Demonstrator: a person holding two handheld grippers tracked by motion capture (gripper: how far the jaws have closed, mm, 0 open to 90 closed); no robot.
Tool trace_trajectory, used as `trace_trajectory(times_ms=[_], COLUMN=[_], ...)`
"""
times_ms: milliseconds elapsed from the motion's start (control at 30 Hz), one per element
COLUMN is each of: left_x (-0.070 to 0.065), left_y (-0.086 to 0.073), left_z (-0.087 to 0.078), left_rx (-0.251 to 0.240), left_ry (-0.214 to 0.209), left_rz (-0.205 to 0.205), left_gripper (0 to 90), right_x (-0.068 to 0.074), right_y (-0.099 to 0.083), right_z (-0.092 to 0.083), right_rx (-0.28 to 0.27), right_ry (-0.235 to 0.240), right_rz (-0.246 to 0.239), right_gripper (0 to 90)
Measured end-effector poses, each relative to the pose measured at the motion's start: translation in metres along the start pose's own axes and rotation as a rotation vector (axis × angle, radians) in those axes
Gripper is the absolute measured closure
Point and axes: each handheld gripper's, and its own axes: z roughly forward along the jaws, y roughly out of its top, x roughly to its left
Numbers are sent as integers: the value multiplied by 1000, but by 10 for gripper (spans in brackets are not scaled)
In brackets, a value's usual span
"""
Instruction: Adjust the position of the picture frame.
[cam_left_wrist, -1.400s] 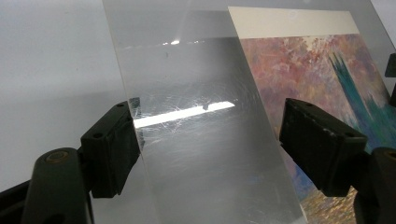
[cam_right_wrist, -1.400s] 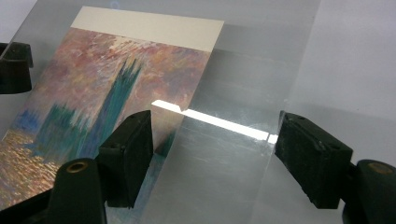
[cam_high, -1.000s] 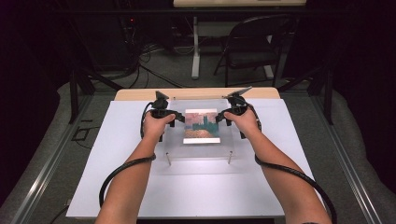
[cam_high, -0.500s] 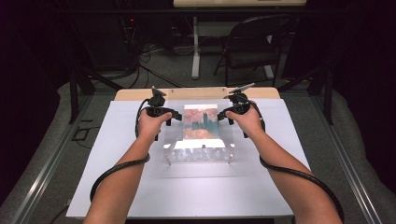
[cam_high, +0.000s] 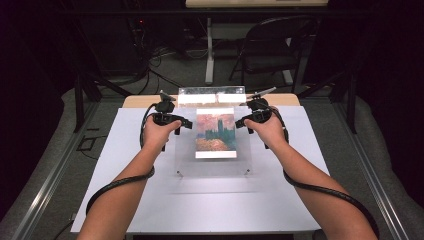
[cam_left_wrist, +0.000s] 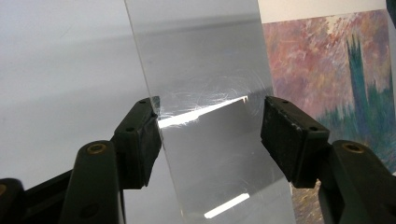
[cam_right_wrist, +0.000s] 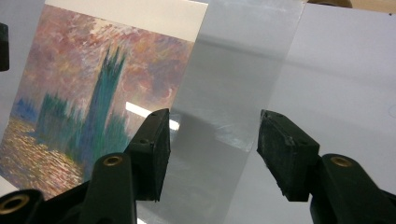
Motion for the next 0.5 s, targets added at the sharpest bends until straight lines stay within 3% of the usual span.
trace_trajectory(times_ms=[500], left_x=[-10], left_y=[-16], left_z=[-31], left_rx=[-54], left_ry=[-19], left_rz=[67], left_gripper=[482], right_x=[13], right_y=[-10], right_z=[-32], right_rx=[-40], right_ry=[-22], right_rz=[-92], right_gripper=[525])
